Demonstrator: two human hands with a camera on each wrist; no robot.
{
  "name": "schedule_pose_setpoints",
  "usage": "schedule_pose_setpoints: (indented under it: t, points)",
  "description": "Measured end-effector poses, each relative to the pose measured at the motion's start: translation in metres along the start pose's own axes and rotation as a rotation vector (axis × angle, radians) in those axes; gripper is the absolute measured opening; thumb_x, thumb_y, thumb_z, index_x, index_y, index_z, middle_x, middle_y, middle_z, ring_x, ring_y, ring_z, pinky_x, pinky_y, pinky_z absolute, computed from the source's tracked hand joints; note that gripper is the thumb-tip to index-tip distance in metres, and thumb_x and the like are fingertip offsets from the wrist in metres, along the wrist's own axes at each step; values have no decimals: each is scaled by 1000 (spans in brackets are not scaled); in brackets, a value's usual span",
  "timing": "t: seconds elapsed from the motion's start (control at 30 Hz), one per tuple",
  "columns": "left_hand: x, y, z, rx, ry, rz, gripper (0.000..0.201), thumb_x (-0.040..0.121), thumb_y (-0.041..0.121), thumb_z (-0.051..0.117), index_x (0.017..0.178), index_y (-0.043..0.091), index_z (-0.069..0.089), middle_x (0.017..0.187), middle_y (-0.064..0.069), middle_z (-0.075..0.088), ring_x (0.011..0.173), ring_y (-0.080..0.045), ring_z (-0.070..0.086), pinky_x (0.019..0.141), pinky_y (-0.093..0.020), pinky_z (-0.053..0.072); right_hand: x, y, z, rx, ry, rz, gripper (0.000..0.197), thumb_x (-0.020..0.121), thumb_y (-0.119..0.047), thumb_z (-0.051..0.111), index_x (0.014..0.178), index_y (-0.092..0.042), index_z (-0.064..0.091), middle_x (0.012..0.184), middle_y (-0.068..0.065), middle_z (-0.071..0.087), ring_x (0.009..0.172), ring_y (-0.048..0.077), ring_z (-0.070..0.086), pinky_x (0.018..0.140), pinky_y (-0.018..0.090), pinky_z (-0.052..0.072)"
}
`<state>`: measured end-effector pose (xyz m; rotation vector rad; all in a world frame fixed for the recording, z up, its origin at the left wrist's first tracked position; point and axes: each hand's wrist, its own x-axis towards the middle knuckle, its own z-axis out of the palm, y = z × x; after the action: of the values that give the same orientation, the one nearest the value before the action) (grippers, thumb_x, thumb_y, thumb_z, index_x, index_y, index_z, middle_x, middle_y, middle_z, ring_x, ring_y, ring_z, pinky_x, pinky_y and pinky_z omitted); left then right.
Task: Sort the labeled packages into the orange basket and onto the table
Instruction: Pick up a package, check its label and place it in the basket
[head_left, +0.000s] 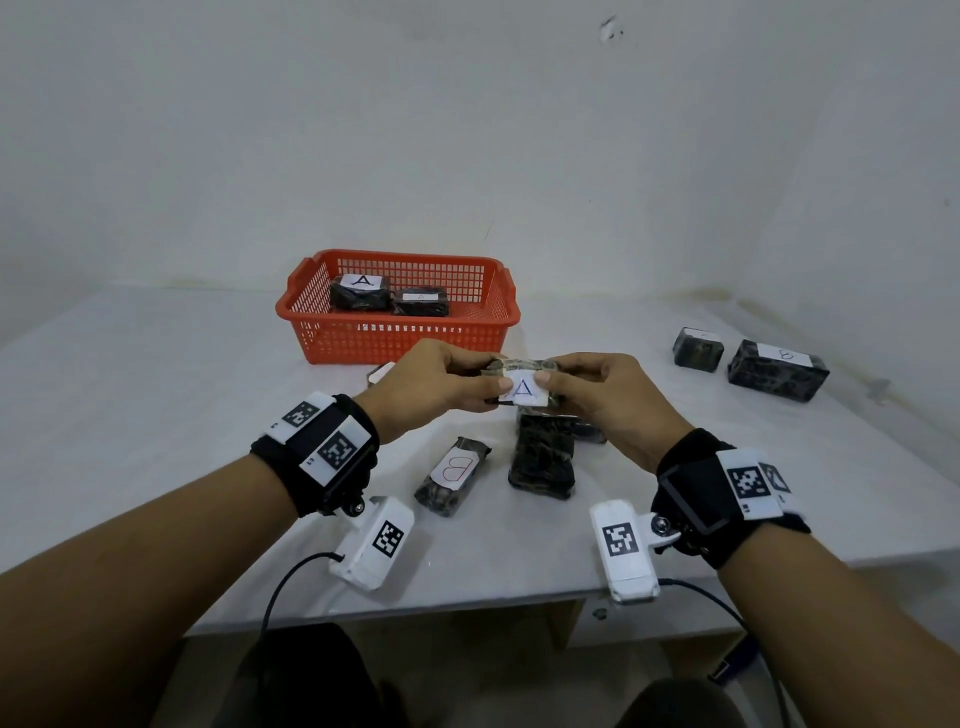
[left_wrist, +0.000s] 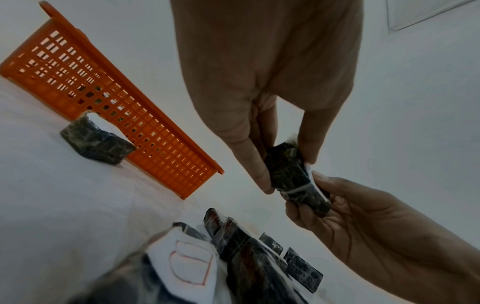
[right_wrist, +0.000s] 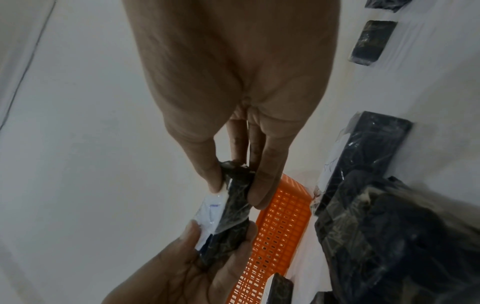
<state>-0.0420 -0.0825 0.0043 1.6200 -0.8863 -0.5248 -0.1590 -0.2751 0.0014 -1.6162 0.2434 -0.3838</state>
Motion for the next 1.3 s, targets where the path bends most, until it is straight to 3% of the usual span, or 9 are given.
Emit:
schedule_pose_setpoints:
  t: [0.2,0.4,0.47,0.6,0.7,0.83,0.97,1.07,1.3]
  points:
    - [-1,0,-3,27,28,28,26,96,10,72,121,4,76,112,-12,79,109,-33,73,98,-40,60,-1,1,-1,-92,-50,-18,35,80,-2,84,113,-3,74,105,12,79,94,20,77,78,22,59]
    - [-3,-4,-4,11,22,68,26,93,8,75,118,3,76,111,-15,79,95,-18,73,91,-31,62,-4,-1,-1,-83,-46,-31,34,80,0,83,113,-3,73,106,12,79,94,19,77,75,20,59]
    - [-3,-5,-3,31,46,91,26,91,5,76,117,2,77,109,-14,79,93,-16,74,87,-26,61,-4,-2,1,-22,-76,12,34,84,-2,80,116,-3,71,109,14,78,99,24,77,80,27,62]
    - [-4,-4,-3,57,54,119,37,85,2,82,121,3,75,113,-6,80,106,-16,75,97,-25,58,-4,-6,4,48,-83,97,28,96,-17,70,115,4,71,115,20,76,100,33,75,80,34,63]
    - [-4,1,-1,41,38,124,49,82,3,84,129,5,71,119,-3,78,114,-11,72,103,-25,54,-2,-6,4,48,-40,69,26,94,-11,71,111,9,70,115,28,73,98,35,75,88,43,62]
    - [-4,5,4,-83,11,52,30,98,17,70,125,5,73,117,-10,78,113,-22,73,98,-33,59,-2,-8,5,68,3,15,27,90,-5,75,110,11,69,111,33,72,108,51,68,98,56,56]
    - [0,2,2,-89,109,35,24,99,8,67,118,-3,74,109,-19,78,104,-36,75,89,-35,64,-5,-11,7,64,-21,7,21,90,-4,74,108,6,71,111,31,72,98,42,73,96,52,57]
    - [-1,1,3,-54,116,55,23,98,6,68,119,-2,75,108,-18,78,98,-30,76,84,-31,64,-6,-10,7,59,-23,18,25,93,-10,72,111,7,70,109,28,74,96,34,73,93,46,60]
    - [-4,-3,7,-114,74,24,26,100,12,66,121,-2,73,113,-15,78,103,-26,75,93,-37,62,-6,-7,6,30,9,0,25,90,-12,76,107,7,73,102,25,77,98,39,75,95,52,59]
